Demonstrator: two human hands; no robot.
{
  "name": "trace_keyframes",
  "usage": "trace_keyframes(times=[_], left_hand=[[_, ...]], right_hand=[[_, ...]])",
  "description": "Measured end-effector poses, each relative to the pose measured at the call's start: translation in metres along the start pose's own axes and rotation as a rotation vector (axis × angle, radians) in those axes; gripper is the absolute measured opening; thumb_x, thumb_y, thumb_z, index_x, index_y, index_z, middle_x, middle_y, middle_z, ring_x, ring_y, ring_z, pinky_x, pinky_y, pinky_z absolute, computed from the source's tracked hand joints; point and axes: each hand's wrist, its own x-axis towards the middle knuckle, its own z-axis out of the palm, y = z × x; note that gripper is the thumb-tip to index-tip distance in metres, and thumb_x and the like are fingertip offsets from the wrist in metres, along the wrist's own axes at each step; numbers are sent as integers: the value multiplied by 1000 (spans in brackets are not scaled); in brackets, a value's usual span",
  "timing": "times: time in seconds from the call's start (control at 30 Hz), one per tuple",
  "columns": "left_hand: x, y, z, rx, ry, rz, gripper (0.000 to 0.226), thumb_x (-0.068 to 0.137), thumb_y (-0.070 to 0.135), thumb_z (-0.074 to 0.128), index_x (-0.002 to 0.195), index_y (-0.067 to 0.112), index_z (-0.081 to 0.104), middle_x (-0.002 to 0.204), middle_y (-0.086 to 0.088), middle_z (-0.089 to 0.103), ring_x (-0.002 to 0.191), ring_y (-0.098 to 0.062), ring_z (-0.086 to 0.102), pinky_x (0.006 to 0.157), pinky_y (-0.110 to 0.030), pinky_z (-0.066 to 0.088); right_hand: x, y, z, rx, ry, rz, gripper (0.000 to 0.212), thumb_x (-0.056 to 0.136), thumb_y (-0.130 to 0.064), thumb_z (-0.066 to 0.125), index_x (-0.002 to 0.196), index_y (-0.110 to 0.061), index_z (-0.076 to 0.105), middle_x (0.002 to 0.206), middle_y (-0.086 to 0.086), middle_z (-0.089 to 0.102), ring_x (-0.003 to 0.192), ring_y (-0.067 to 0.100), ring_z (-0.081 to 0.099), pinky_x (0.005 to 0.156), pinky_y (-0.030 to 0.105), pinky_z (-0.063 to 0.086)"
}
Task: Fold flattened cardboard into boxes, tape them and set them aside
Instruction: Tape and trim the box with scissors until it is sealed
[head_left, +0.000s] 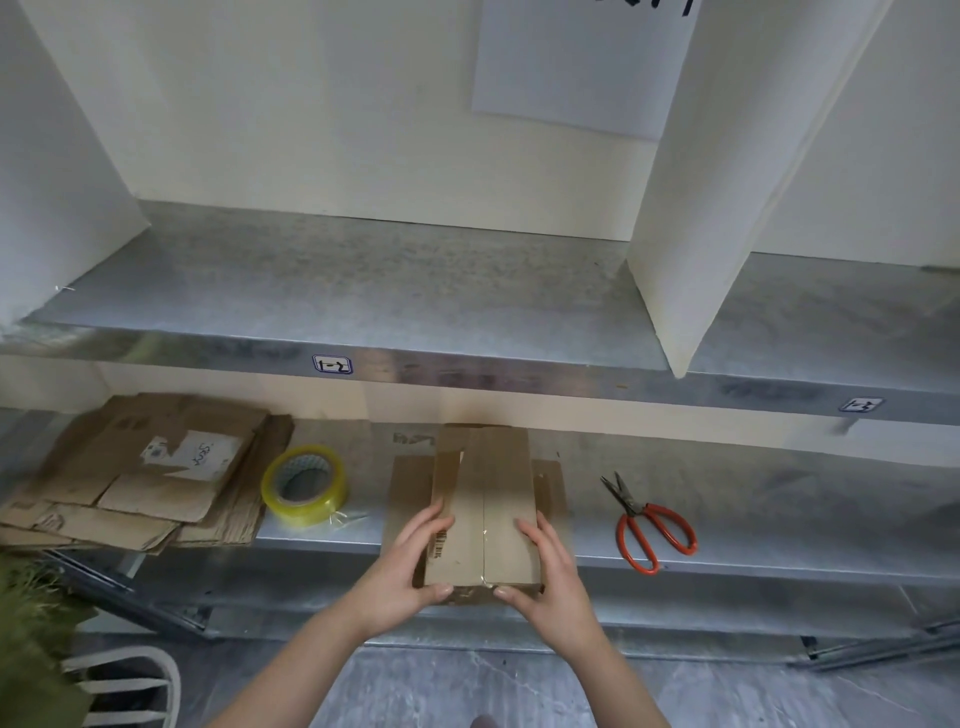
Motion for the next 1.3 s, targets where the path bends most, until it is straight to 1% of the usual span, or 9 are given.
trace_keyframes(times=[0.13,0.3,0.43,0.6,0.77,0.83,0.97,1.1,1.3], left_hand=[[-3,-1,-1,84,22,37,81,82,48,68,147,42,20,154,30,-3,142,5,5,115,-23,15],[-7,7,-8,240,40,90,78,83,65,55,148,44,16,154,28,-8,140,5,-17,116,-30,5],[-15,9,-31,435,87,152,61,91,66,34,147,46,20,155,27,2,142,5,-14,116,-28,2],[-28,-12,-84,645,115,137,62,92,68,25,148,41,22,155,18,17,145,-7,10,115,-25,1],[-39,-72,-130,817,149,88,61,89,51,47,145,28,36,149,0,40,140,-22,33,115,-39,20],[-39,-91,-141,836,145,55,66,83,40,61,143,27,40,146,0,44,138,-22,37,114,-41,24],[-36,-120,-153,853,128,29,61,84,44,55,141,26,43,142,1,48,135,-23,40,115,-42,22],[-32,-140,-155,864,89,34,56,79,47,57,131,26,53,128,0,59,123,-24,53,107,-45,34],[-26,-154,-160,786,123,77,49,76,46,64,121,29,57,116,6,64,113,-20,58,94,-38,49]], right_hand=[[-7,1,2,-42,18,-49,86,68,-58,77,136,-61,24,158,-21,8,144,2,17,118,37,26],[-14,-8,-3,-209,82,-120,79,72,-85,45,141,-54,22,158,-20,8,147,8,6,119,37,20],[-15,-29,-11,-384,192,-171,66,87,-71,31,145,-39,35,155,-16,25,147,5,3,120,38,18],[11,-79,13,-573,192,-371,50,93,-49,39,140,-32,46,145,-6,47,143,18,29,116,44,29],[37,-137,85,-519,122,-474,48,82,-36,47,128,-27,57,128,-4,60,131,21,45,113,39,34],[43,-151,119,-482,84,-439,48,83,-35,46,129,-25,56,127,-4,61,128,20,47,111,39,37],[61,-148,169,-570,39,-253,50,82,-38,52,129,-24,55,128,0,60,125,27,50,113,45,34],[79,-131,186,-609,74,-78,51,69,-35,69,118,-21,62,116,5,66,112,31,61,96,45,50],[105,-117,189,-610,-75,48,46,95,-33,48,139,-22,45,147,3,41,139,26,31,111,36,30]])
